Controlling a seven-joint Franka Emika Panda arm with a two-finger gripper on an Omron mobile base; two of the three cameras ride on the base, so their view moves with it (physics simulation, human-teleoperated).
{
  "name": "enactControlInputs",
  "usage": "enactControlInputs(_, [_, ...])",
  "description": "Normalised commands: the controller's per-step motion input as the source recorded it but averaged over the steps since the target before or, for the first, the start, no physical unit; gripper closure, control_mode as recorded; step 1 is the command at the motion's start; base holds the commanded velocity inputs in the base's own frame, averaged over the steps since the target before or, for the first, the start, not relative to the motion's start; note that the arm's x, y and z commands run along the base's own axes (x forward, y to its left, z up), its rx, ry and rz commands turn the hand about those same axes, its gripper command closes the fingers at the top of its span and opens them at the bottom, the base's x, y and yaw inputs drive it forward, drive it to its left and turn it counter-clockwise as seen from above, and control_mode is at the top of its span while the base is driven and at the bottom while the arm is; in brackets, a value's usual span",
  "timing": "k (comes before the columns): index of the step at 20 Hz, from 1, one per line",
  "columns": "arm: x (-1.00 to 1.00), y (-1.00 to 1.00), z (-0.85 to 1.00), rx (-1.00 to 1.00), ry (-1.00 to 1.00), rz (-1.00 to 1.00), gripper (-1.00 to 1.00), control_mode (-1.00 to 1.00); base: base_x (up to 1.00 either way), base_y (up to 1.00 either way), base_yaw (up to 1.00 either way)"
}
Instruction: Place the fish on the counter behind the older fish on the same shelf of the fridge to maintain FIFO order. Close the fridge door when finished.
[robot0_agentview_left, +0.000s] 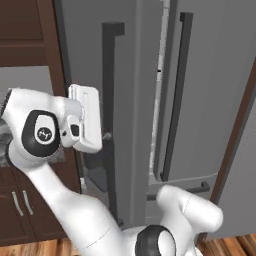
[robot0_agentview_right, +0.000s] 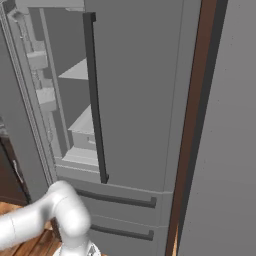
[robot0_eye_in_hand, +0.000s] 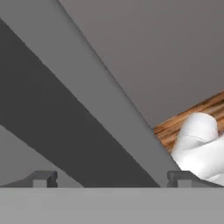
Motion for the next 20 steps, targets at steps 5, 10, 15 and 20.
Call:
enactControlInputs(5, [0.18,-0.93,0.07,0.01,-0.39,0.08,-1.0,-1.0,0.0,0.0,0.0])
enactControlInputs(10, [0.41,-0.72,0.0,0.03,-0.32,0.1,-1.0,-1.0,0.0,0.0,0.0])
enactControlInputs(15, [0.65,-0.37,0.0,0.0,-0.18,0.05,-1.0,-1.0,0.0,0.0,0.0])
enactControlInputs(20, [0.78,-0.25,0.0,0.01,-0.19,0.08,-1.0,-1.0,0.0,0.0,0.0])
